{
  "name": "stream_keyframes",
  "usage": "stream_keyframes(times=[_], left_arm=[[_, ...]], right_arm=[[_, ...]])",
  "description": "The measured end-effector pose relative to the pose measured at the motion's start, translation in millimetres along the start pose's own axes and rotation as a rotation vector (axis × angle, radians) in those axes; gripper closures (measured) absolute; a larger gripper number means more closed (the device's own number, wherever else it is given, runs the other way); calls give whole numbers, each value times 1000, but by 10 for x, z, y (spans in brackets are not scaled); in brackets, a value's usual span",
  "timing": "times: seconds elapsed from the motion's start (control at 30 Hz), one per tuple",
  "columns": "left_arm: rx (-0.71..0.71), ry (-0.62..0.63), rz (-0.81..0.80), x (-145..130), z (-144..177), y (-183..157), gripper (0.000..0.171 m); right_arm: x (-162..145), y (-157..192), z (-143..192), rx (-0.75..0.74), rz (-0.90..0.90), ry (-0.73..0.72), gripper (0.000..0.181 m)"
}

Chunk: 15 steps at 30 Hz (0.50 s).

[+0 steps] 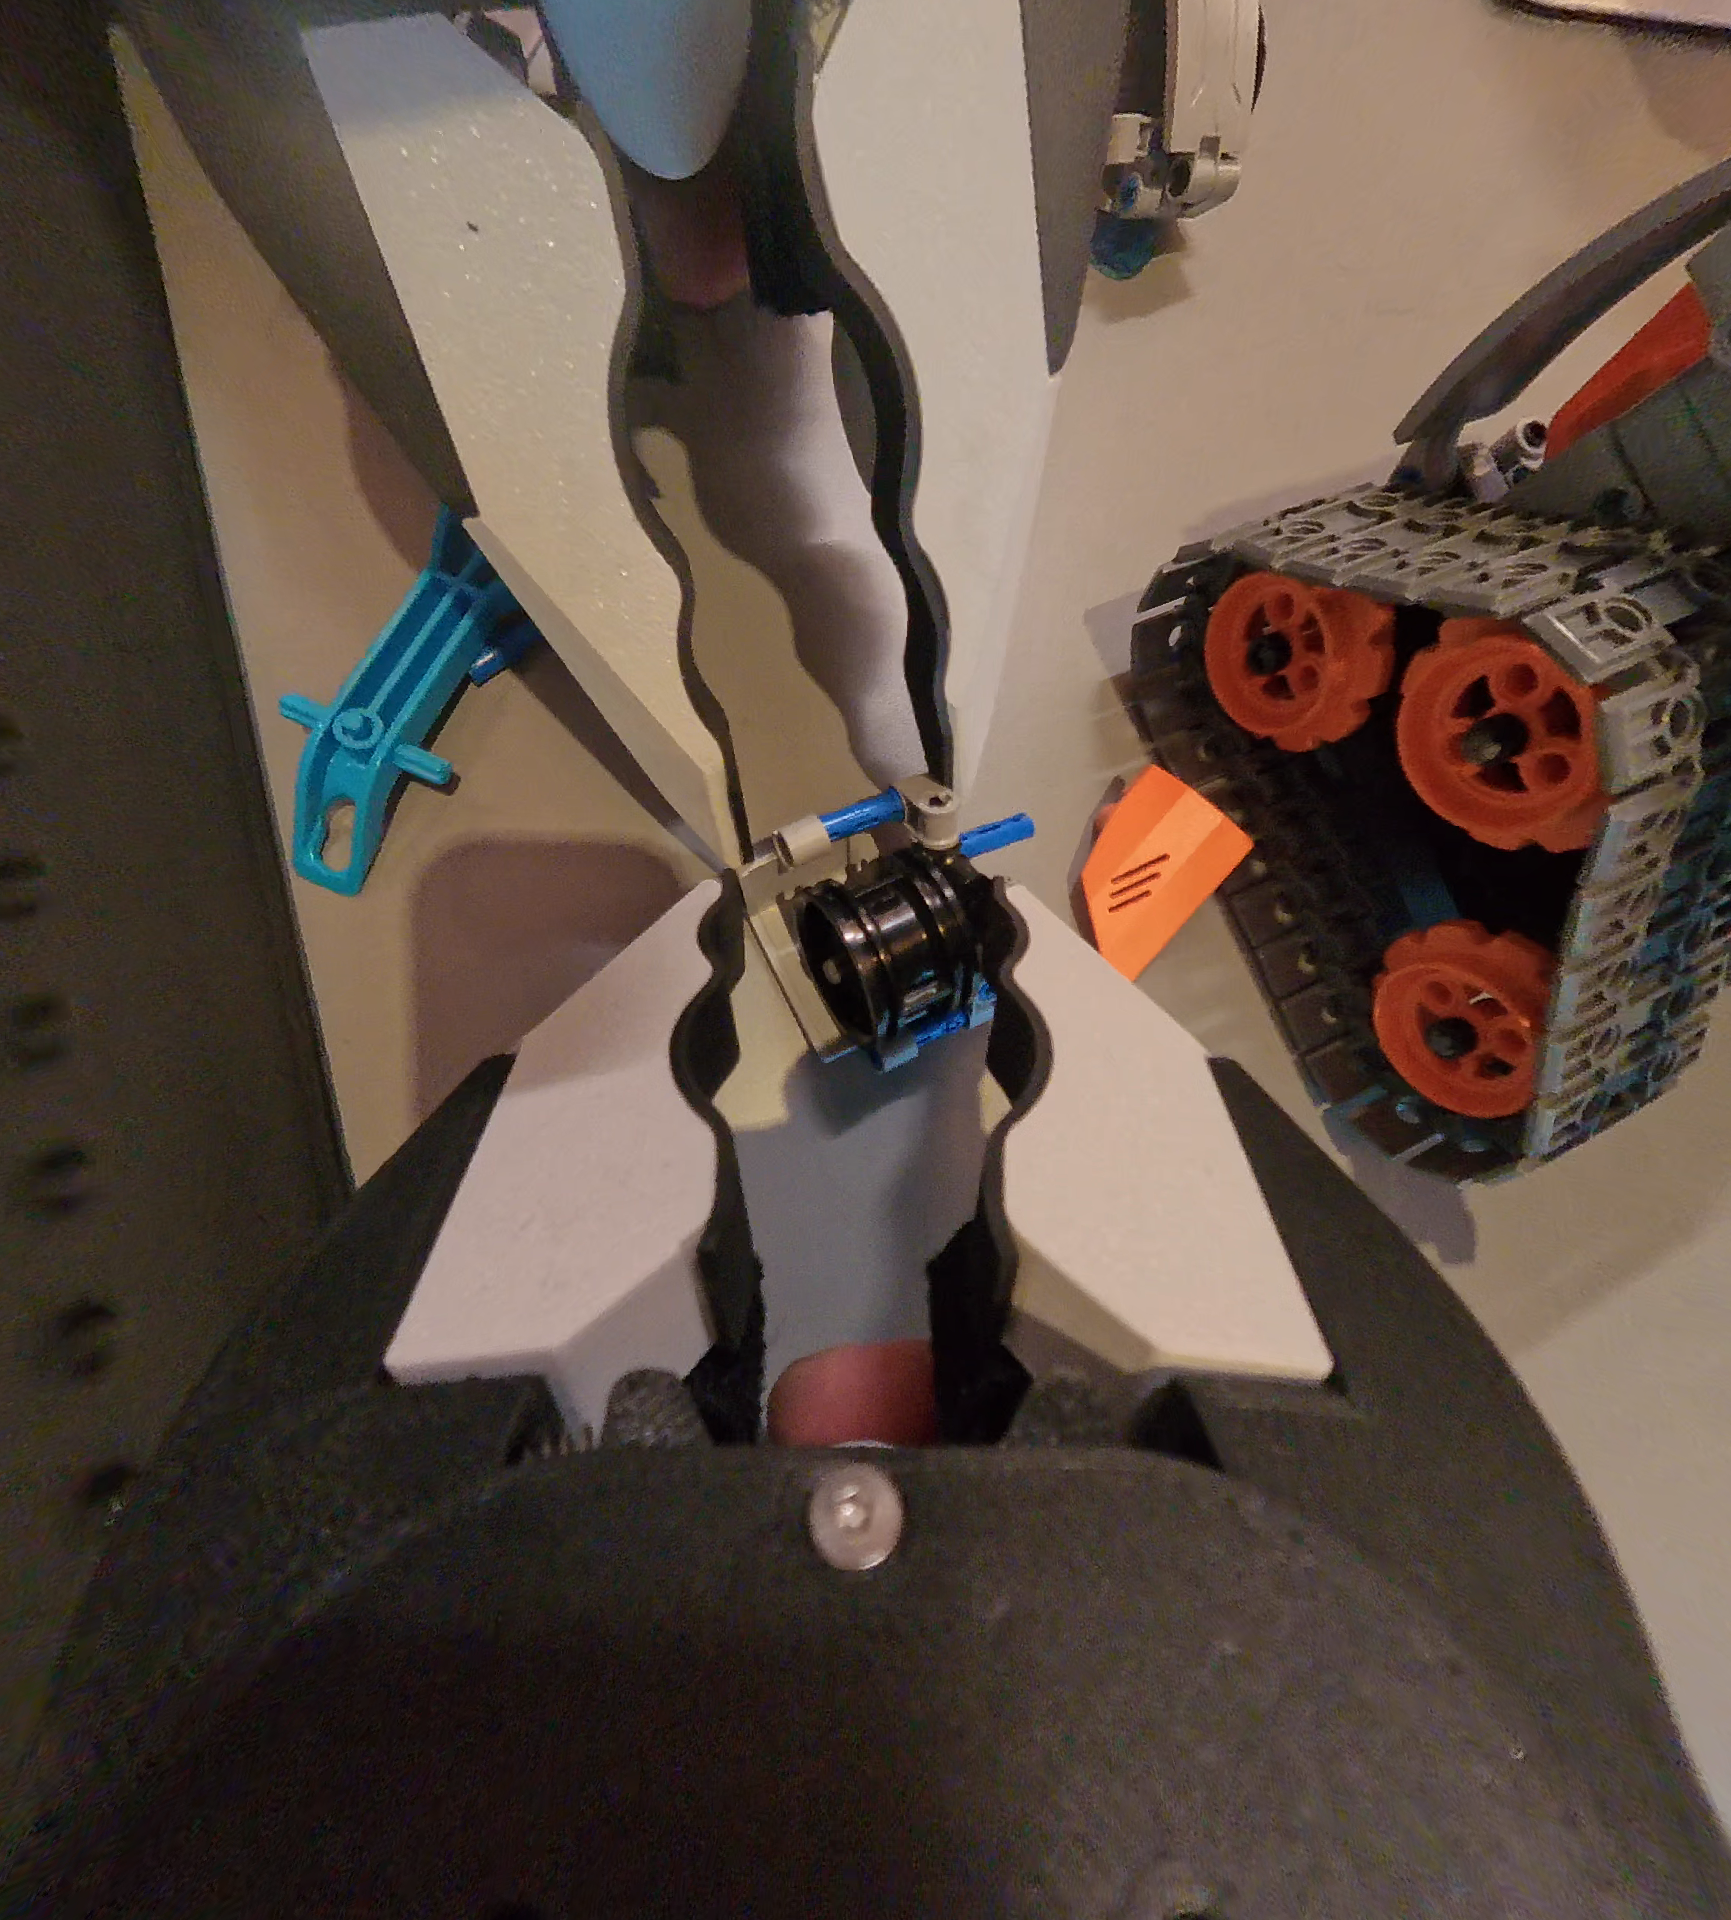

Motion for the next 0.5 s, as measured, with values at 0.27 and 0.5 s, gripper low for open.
stream_keyframes(times=[0.27,0.5], left_arm=[[28,21,-43,5,12,8,144],[58,44,-90,11,13,-8,145]], right_arm=[[20,13,-5,-22,-12,20,138],[24,15,-7,-21,-22,23,138]])
Point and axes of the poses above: each gripper's, where its closed fingertips meet, z back along the fingers, x out of its top, y = z × x across the jaws, the point moved 6 cm from there along z, back along the fingers, and after that the axes turned 1 degree about -y, right-handed, at the moved point
